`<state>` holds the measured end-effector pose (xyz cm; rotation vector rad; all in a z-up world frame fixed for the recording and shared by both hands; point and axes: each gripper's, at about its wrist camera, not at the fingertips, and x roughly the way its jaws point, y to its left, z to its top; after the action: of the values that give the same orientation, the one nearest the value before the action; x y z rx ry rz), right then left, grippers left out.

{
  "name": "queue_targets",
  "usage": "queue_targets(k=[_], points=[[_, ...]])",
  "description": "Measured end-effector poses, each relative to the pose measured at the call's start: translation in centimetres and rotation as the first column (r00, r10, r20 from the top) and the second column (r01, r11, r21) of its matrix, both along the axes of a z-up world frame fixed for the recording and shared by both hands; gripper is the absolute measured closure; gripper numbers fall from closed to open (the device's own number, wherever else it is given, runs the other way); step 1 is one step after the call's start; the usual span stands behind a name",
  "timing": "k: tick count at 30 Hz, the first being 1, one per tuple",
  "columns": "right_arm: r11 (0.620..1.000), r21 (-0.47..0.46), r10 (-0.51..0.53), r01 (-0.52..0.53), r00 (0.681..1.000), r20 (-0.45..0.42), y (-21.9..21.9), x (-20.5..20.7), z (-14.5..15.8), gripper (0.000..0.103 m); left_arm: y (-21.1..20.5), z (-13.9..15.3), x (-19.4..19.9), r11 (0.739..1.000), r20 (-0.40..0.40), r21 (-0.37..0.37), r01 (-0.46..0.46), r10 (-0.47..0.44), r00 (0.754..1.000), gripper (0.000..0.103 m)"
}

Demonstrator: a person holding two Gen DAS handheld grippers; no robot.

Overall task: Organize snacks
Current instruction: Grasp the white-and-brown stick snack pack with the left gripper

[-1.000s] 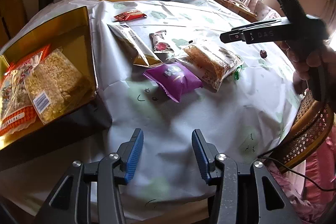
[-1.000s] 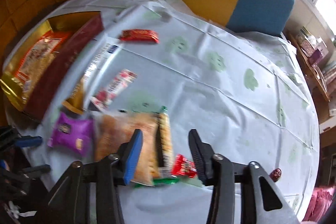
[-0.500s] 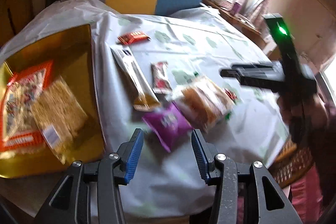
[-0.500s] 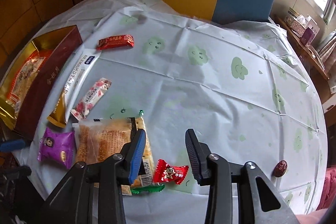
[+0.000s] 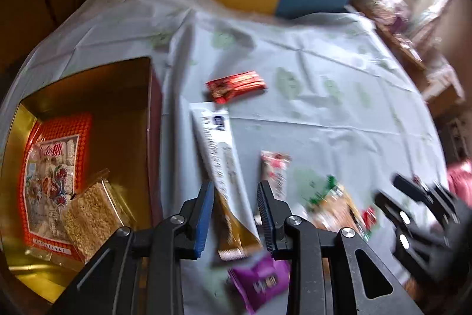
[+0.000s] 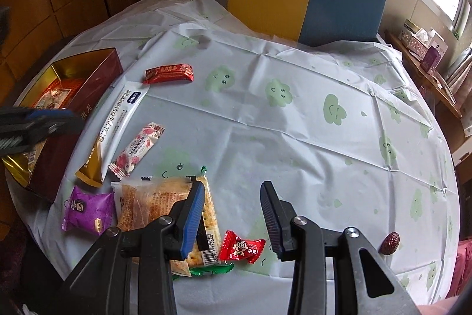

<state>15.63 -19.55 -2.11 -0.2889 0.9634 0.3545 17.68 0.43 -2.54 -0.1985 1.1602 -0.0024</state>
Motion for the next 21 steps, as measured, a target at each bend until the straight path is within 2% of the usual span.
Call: queue_targets(k=[3,7,10,15,18,21], points=[[1.000,0.005,0.003,-0.003,1.000,0.005,0.0,0.0,0.2,0.063,-0.1,-1.4,1.4,0.999,-0.047,0.034,-0.024,0.026,0.999,0.072],[1.000,0.017,-0.002,0.002,1.000,0.013,-0.2,0.0,0.5,0.063,-0.7,-2.9,2.3,0.996,-0.073,0.093,-0.008,0.015,0.997,0.069],[0.999,0.031,-0.006,0.006,1.000,0.016,-0.4,0.1,0.8,0.063,-0.5,-4.0,2.8,0.996,-0.104,0.088,-0.027,0.036,0.994,0.069],[0.999,0.040,-0.007,0.006,1.000,0.023,-0.4,0.0,1.0,0.063,-1.4,-5.2,3.1,0.994,-0.116,0.110,0.010,0.003,0.993,0.065],[0.999,0.039,-0.004,0.003,1.000,0.026,-0.3,0.0,1.0,0.063,-2.2,-5.3,2.8,0.987,-0.080,0.157,0.034,-0.022,0.997,0.063],[0.999,0.041,-0.011,0.010,1.000,0.029,-0.5,-0.1,1.1,0.063,-2.7,-5.2,2.1,0.983,-0.041,0.172,0.068,-0.062,0.997,0.072]])
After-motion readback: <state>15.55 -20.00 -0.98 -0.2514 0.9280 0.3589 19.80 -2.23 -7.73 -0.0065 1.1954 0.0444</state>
